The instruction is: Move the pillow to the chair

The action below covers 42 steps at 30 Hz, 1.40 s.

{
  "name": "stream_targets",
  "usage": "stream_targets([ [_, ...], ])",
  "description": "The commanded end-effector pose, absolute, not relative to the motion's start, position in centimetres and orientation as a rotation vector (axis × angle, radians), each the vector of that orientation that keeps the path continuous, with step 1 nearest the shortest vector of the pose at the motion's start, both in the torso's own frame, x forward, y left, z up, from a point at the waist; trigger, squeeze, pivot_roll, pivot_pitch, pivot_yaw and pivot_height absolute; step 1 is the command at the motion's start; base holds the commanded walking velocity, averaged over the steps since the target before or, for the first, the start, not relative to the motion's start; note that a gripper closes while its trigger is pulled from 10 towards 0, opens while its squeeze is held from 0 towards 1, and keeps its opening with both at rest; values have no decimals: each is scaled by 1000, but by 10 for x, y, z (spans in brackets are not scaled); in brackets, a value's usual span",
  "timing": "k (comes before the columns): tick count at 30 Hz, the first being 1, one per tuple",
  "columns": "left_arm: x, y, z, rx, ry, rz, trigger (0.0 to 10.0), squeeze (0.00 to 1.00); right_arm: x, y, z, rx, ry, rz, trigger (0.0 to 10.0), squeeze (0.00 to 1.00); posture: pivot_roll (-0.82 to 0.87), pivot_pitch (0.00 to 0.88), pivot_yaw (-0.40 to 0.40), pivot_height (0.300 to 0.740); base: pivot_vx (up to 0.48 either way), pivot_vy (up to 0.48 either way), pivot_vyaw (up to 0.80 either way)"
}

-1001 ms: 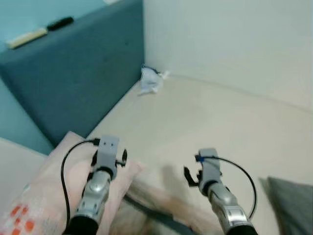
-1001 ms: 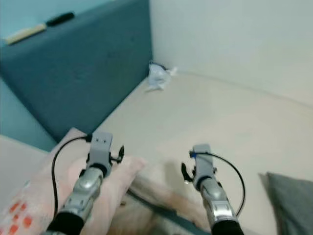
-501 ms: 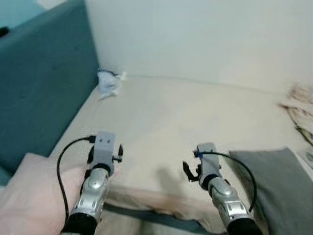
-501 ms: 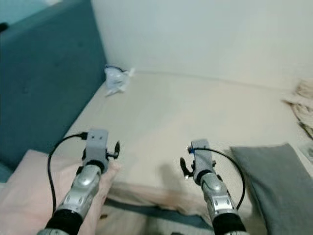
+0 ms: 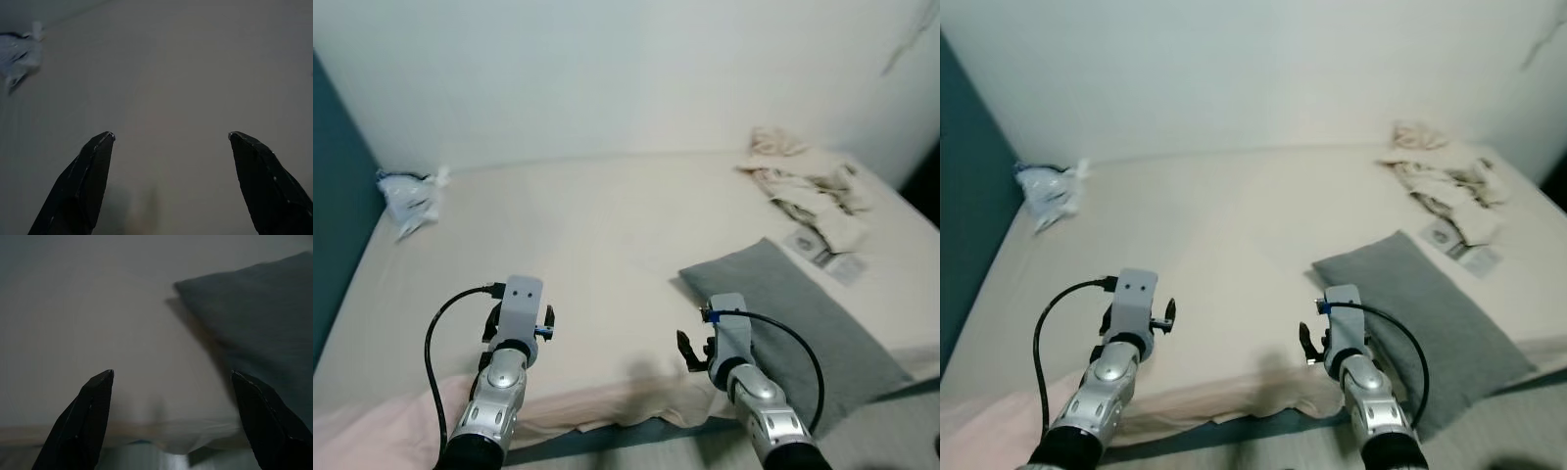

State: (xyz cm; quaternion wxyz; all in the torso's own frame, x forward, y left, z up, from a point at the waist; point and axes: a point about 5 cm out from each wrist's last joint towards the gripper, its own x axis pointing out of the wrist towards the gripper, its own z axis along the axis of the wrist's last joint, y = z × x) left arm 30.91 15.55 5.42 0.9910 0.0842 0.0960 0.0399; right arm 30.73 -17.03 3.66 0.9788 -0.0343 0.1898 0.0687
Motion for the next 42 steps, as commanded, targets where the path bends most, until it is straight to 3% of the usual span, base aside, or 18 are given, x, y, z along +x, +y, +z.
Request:
stream_targets([
  [1, 305, 162, 47, 161, 235, 96, 10000, 0, 303, -166, 31, -69, 402, 158, 10000, 0, -58, 84, 1, 740, 0, 0, -800],
  [32, 306, 157, 58, 12, 171, 33, 10000, 0, 301, -162, 30, -52, 385, 161, 10000, 0, -60, 92, 0, 740, 0, 0, -800],
  [42, 307, 157, 66, -30, 113, 17, 10000, 0, 303, -156, 31, -88, 380, 197, 10000, 0, -62, 88, -9, 740, 0, 0, 0],
])
